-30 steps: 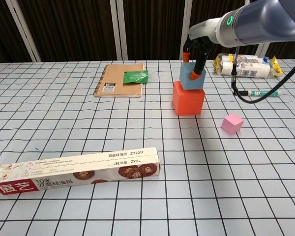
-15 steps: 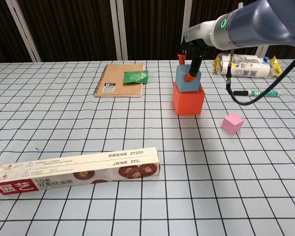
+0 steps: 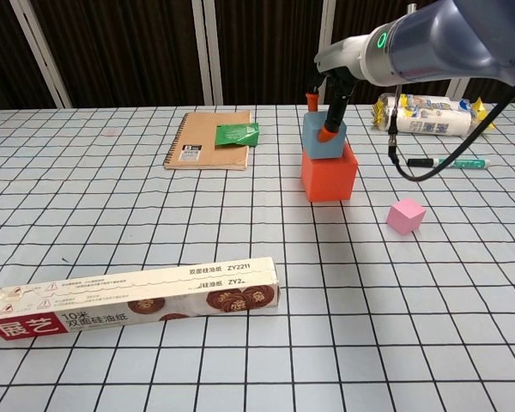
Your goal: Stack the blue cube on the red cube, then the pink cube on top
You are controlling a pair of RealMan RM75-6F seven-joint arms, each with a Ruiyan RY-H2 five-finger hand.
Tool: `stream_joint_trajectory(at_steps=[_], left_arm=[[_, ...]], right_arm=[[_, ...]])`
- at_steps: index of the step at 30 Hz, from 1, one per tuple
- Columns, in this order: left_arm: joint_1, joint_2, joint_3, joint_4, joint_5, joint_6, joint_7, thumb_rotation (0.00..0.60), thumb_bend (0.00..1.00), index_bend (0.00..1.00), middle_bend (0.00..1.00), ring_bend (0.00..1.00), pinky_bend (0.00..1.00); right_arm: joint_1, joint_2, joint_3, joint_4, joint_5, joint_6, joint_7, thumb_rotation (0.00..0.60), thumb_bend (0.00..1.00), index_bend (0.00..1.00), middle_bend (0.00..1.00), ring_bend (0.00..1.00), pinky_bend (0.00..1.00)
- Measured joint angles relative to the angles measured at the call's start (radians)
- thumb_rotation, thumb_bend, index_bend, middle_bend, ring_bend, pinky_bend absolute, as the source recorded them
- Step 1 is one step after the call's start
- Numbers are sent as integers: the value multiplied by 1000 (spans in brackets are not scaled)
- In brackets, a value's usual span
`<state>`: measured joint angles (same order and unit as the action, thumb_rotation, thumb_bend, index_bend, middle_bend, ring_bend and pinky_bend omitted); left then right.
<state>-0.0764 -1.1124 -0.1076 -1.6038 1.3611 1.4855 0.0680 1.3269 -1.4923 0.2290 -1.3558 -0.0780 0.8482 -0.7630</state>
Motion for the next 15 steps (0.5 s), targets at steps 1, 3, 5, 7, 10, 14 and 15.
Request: stream_joint_trajectory(at_steps=[1, 3, 5, 7, 10, 14, 15], left_arm=[[0, 0, 0, 0, 0, 0, 0, 600, 114, 31, 0, 0, 0], [0, 0, 1, 0, 1, -1, 1, 600, 114, 31, 0, 0, 0], [0, 0, 1, 0, 1, -1, 1, 600, 114, 31, 0, 0, 0], [0, 1, 0, 0, 1, 0, 0, 600, 114, 31, 0, 0, 0], [1, 1, -1, 0, -1, 1, -3, 600, 114, 31, 0, 0, 0], [0, 1, -1, 1, -2, -1, -2, 600, 114, 31, 0, 0, 0], [0, 1, 0, 1, -2, -1, -2, 600, 114, 31, 0, 0, 0]], right_arm=[[0, 0, 1, 0, 0, 0, -1, 600, 498, 574, 3, 53, 0], [1, -2, 3, 2, 0, 2, -2, 600, 497, 574, 3, 53, 0], [1, -3, 5, 3, 0, 2, -2, 600, 496, 574, 3, 53, 0], [1, -4, 6, 6, 1, 1, -3, 600, 497, 574, 3, 53, 0], [1, -5, 7, 11, 2, -1, -4, 600, 496, 574, 3, 53, 0], [0, -7, 8, 18, 4, -6, -6, 600, 497, 574, 3, 53, 0], [-1, -8, 8, 20, 5, -8, -6, 600, 497, 574, 3, 53, 0]])
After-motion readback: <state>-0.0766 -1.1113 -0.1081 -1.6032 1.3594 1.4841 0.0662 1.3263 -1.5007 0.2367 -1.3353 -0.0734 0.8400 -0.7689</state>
